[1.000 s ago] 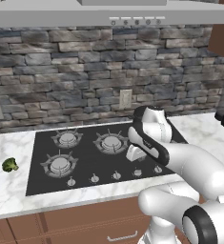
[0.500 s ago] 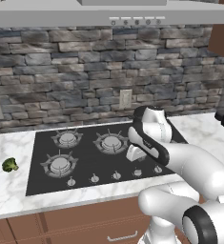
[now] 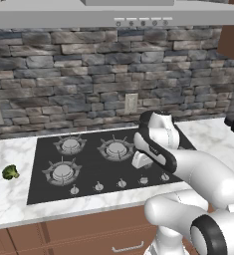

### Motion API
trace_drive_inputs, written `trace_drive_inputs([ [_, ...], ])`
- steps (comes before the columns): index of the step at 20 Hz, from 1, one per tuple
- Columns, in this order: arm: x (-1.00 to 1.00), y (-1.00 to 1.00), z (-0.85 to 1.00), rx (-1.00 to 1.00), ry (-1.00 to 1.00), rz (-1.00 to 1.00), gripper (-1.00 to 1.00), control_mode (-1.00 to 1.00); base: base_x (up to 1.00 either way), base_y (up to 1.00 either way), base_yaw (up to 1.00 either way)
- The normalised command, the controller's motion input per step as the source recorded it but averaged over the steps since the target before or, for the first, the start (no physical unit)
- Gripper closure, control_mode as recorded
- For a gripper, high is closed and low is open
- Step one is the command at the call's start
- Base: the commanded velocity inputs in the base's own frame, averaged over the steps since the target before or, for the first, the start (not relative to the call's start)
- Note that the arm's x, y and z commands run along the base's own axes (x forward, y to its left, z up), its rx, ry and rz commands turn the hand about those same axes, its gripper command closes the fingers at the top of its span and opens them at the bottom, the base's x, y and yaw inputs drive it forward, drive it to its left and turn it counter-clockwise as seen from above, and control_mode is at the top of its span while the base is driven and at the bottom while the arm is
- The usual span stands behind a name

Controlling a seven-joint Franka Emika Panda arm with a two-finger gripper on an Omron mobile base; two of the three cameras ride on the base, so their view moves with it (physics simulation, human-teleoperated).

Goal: Turn on the burner for the pot on the stove. Wait thirty seconds for the pot to heat up. Then add the broccoli to the pot.

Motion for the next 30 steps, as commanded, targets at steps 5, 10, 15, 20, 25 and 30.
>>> trace_drive_inputs([
  [5,0.0,0.0,0.0,0.0,0.0,0.0,1.0,-1.0,0.0,0.0,0.0],
  [10,0.0,0.0,0.0,0.0,0.0,0.0,1.0,-1.0,0.0,0.0,0.0],
  [15,0.0,0.0,0.0,0.0,0.0,0.0,1.0,-1.0,0.0,0.0,0.0],
  [20,0.0,0.0,0.0,0.0,0.0,0.0,1.0,-1.0,0.0,0.0,0.0],
  [25,0.0,0.0,0.0,0.0,0.0,0.0,1.0,-1.0,0.0,0.0,0.0],
  [30,0.0,0.0,0.0,0.0,0.0,0.0,1.0,-1.0,0.0,0.0,0.0],
])
